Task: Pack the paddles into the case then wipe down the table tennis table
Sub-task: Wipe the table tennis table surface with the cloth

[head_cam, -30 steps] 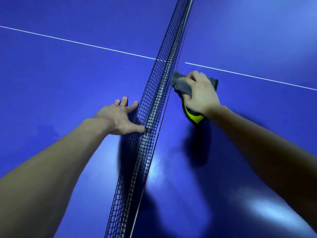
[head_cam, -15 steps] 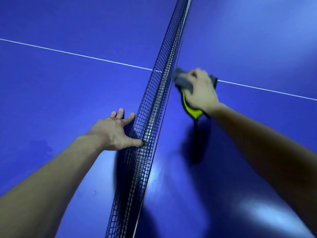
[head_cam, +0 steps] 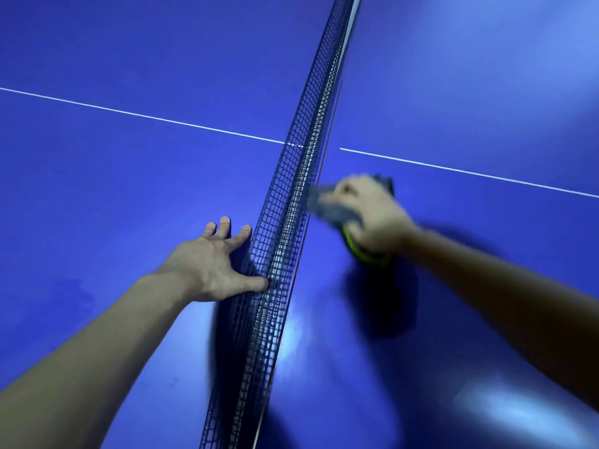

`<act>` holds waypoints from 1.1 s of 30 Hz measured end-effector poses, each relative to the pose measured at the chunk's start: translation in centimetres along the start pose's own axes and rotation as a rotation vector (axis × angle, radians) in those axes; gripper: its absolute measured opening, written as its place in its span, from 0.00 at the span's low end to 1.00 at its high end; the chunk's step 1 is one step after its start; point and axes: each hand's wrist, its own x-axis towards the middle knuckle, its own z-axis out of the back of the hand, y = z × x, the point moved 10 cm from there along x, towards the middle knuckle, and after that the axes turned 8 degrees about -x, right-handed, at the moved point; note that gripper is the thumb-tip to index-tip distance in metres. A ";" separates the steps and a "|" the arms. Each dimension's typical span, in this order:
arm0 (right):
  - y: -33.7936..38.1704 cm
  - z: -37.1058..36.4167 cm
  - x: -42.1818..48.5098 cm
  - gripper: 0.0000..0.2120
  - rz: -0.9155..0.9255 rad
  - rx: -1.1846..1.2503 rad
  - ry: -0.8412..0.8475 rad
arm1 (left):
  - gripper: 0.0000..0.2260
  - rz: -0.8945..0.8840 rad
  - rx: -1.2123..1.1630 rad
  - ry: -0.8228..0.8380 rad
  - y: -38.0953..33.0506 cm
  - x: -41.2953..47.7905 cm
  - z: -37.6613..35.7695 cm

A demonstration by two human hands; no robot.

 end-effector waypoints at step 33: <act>-7.6 2.2 -2.6 0.23 -0.617 -0.100 -0.205 | 0.58 -0.006 -0.055 -0.019 -0.8 -0.4 0.3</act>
